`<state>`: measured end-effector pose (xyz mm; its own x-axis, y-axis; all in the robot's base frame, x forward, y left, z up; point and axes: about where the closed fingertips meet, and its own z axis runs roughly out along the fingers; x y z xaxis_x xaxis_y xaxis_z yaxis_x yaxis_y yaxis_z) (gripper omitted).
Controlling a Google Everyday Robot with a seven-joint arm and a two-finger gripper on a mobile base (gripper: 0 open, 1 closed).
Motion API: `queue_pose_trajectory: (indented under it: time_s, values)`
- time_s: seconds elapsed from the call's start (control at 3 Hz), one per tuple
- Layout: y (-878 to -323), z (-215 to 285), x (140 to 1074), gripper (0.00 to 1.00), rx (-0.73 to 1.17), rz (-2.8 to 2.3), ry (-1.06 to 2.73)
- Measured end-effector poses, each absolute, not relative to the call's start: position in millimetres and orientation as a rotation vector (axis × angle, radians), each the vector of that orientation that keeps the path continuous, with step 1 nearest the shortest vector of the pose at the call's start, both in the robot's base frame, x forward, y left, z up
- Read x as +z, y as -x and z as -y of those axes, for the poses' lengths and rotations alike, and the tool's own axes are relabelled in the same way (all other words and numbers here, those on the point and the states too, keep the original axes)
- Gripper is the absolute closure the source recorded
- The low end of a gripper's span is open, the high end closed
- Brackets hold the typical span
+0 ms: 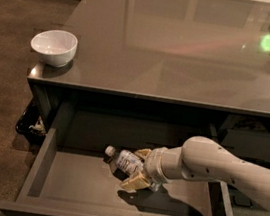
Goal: Pick blue plastic bottle from top drawer and place on counter
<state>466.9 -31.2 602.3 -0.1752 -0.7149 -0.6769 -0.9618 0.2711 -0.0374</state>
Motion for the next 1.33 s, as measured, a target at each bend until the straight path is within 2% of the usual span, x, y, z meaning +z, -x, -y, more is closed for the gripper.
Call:
queue_pose_trajectory:
  time_s: [0.33, 0.67, 1.0, 1.33]
  values:
    - [-472.3, 33.5, 607.5, 0.70, 0.560, -1.956, 1.493]
    - [-497.6, 34.5, 650.1, 0.94, 0.543, -1.895, 1.505]
    - [-535.1, 32.1, 719.2, 1.00, 0.501, -1.801, 1.531]
    - [-551.6, 27.3, 762.2, 1.00, 0.460, -1.744, 1.552]
